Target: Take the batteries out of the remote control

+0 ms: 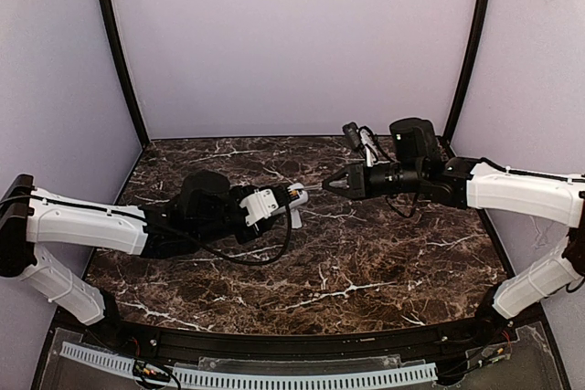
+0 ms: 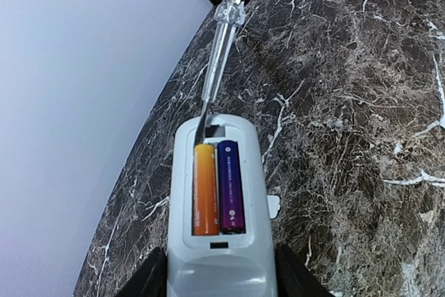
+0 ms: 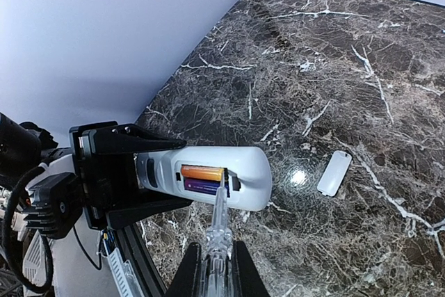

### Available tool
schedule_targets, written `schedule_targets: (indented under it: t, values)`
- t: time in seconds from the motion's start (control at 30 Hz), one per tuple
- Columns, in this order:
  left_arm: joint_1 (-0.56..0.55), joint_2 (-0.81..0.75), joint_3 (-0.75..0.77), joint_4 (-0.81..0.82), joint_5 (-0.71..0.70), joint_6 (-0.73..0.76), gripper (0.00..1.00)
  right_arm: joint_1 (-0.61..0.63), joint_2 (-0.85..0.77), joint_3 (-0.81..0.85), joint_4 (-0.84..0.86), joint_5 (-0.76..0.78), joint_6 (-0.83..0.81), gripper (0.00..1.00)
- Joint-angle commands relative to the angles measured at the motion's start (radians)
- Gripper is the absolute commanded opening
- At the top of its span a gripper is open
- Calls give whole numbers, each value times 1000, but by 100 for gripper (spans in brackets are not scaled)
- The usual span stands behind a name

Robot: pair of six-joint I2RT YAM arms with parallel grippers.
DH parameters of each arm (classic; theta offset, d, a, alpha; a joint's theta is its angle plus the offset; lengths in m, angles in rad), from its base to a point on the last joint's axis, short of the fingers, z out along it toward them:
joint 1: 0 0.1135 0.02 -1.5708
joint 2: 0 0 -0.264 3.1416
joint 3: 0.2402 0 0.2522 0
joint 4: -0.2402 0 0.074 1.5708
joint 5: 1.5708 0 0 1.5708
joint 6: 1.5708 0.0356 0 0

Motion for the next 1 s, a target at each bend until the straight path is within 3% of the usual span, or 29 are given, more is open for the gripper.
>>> schedule_targets:
  t: [0.0, 0.97]
  values:
    - [-5, -28, -1, 45, 75, -5, 0, 28, -5, -9, 86, -184, 17, 0]
    - [-3, 25, 25, -6, 116, -20, 0, 28, 1, -11, 104, -241, 43, 0]
